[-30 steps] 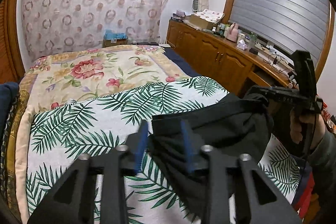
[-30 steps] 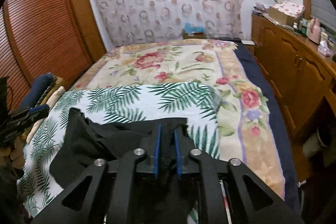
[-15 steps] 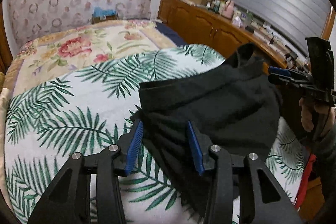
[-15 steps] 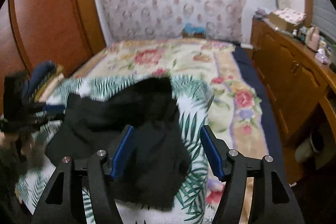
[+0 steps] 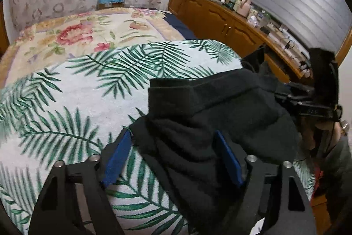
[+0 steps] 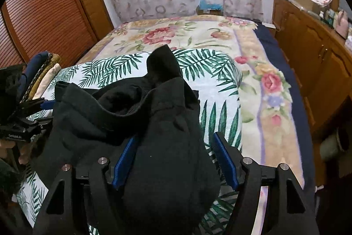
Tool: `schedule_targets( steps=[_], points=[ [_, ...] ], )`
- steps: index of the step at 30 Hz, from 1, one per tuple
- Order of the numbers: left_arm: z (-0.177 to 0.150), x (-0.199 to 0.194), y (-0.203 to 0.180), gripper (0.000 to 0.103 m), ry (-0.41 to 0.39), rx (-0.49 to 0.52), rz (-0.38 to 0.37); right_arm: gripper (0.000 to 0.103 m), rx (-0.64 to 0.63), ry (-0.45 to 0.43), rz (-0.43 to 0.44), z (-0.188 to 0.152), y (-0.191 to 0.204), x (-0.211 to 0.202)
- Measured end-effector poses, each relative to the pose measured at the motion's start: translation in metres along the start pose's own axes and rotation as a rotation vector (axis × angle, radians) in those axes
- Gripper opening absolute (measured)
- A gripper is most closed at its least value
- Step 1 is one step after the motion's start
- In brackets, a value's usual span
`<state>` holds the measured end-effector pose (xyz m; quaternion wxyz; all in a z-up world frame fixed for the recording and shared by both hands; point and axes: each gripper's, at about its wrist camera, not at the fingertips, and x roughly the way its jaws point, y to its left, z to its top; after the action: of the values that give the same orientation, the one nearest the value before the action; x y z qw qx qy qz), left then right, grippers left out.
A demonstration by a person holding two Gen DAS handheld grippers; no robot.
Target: Fold small clothes
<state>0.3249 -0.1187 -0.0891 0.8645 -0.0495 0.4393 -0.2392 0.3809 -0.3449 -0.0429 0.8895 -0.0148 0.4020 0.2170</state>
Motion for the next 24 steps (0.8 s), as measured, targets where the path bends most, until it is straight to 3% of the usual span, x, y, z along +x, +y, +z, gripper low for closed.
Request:
schedule_targets(
  steps=[4, 8, 9, 12, 18, 24],
  points=[
    [0.001, 0.0, 0.001, 0.054, -0.01, -0.017, -0.03, 0.07, 0.035, 0.016, 0.045, 0.0, -0.006, 0.003],
    [0.002, -0.002, -0.002, 0.022, -0.024, -0.016, -0.045, 0.043, 0.034, 0.021, 0.091, -0.001, -0.004, 0.002],
    [0.003, -0.005, -0.003, 0.019, -0.034, -0.013, -0.043, 0.033, 0.028, 0.024, 0.106, -0.001, -0.003, 0.001],
    [0.003, -0.017, -0.008, 0.015, -0.066, 0.001, -0.054, 0.022, 0.009, 0.014, 0.119, -0.002, 0.0, -0.003],
    [0.001, -0.063, -0.012, 0.013, -0.165, -0.006, -0.106, 0.019, -0.029, -0.084, 0.084, -0.004, 0.013, -0.025],
    [-0.011, -0.119, 0.0, 0.013, -0.271, -0.015, -0.078, 0.018, -0.105, -0.184, 0.107, 0.009, 0.055, -0.05]
  ],
)
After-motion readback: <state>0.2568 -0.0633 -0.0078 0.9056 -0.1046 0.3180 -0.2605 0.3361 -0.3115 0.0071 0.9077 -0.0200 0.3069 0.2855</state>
